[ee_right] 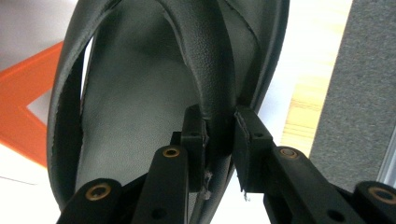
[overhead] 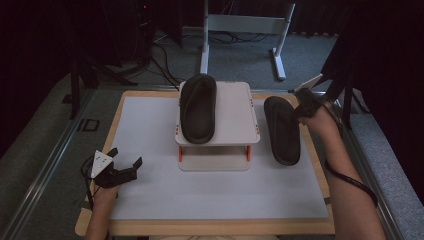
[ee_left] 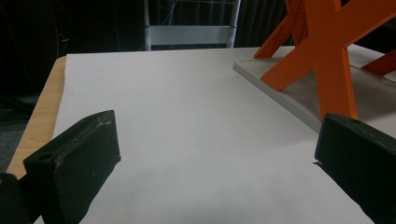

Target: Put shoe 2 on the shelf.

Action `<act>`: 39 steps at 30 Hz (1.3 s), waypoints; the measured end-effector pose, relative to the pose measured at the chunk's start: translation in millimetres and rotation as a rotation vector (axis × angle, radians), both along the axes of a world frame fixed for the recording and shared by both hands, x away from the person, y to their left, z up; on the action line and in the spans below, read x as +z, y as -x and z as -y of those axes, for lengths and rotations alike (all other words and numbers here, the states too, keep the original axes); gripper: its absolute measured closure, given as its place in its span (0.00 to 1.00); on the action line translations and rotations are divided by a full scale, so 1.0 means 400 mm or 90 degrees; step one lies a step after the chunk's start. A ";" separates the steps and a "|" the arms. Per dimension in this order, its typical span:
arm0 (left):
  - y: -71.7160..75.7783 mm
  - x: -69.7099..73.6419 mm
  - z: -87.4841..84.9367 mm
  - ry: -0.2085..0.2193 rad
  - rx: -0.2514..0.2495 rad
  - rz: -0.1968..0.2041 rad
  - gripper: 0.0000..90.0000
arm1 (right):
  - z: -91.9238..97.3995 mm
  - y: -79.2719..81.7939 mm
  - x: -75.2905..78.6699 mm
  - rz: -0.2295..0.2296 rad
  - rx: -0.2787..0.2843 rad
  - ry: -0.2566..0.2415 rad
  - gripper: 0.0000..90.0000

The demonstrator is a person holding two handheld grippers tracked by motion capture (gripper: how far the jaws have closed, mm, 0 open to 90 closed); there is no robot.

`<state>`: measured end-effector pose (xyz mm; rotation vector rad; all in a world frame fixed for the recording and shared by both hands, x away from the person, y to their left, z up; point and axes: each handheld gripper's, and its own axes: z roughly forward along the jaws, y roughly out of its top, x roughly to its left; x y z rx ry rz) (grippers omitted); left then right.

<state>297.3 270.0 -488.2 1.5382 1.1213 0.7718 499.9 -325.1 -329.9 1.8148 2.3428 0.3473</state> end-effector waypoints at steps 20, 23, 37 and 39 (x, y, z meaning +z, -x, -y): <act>0.001 0.000 0.000 0.000 0.003 -0.001 0.00 | -0.025 0.007 0.214 0.047 0.002 -0.012 0.85; 0.000 0.000 0.000 0.000 0.003 -0.001 0.00 | -0.038 0.006 0.231 0.050 0.007 -0.012 0.85; 0.000 0.000 0.002 -0.006 0.002 -0.001 0.00 | -0.163 0.002 0.292 0.069 0.049 -0.037 0.85; 0.000 0.000 0.002 -0.004 0.004 -0.001 0.00 | -0.185 -0.001 0.293 0.066 0.056 -0.034 0.85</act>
